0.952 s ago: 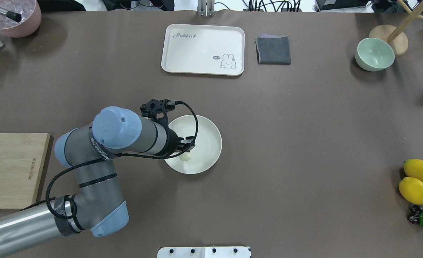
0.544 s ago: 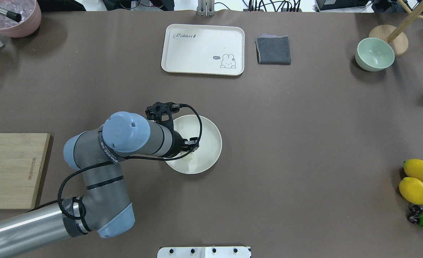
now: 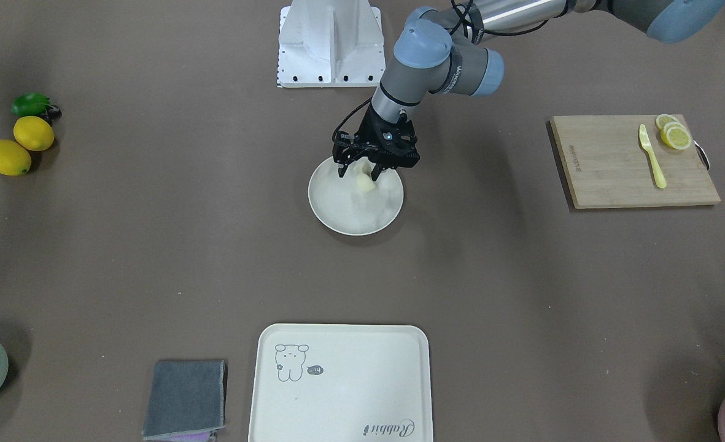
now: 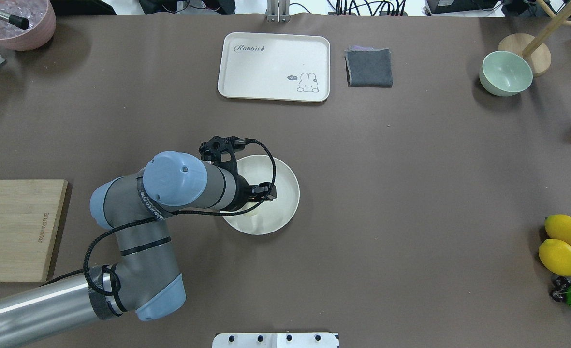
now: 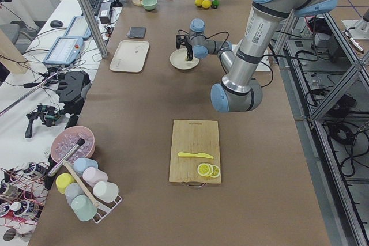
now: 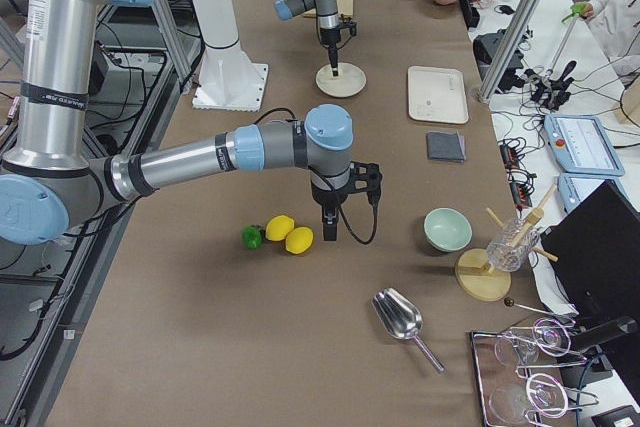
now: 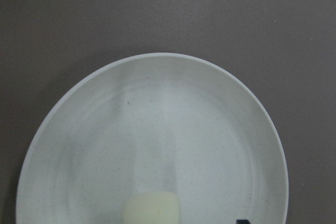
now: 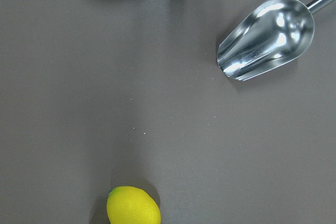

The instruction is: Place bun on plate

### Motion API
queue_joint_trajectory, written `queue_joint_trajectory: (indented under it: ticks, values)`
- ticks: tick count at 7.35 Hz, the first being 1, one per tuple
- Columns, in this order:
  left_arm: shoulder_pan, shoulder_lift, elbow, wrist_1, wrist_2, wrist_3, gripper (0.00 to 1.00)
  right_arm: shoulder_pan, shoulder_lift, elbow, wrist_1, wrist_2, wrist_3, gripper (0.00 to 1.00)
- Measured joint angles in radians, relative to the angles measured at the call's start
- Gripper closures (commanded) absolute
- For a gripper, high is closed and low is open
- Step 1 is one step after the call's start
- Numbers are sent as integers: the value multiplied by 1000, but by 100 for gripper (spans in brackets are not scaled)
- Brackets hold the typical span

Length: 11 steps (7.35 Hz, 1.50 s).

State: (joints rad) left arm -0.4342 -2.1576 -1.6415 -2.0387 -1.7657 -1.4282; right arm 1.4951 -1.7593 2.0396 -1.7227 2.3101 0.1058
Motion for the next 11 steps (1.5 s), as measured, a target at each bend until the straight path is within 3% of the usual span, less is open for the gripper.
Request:
queue_joint_trajectory:
  ticks: [2,5,7,9,11]
  values:
    - [0,-7,-1,1,1,0,3,1,1,0,0,0,0,0]
    - [-31,-5,-42,44,-3,2,3,3,-12,-2,0,-1,0,0]
    - [-98,21,-212,331,-29,100,3,4,-22,-6,0,-1,0,0]
    - [-224,106,-388,604,-98,319,3,7,-31,-12,0,-2,-1,0]
    - [-443,262,-449,664,-247,611,3,15,-49,-19,0,-5,-1,0]
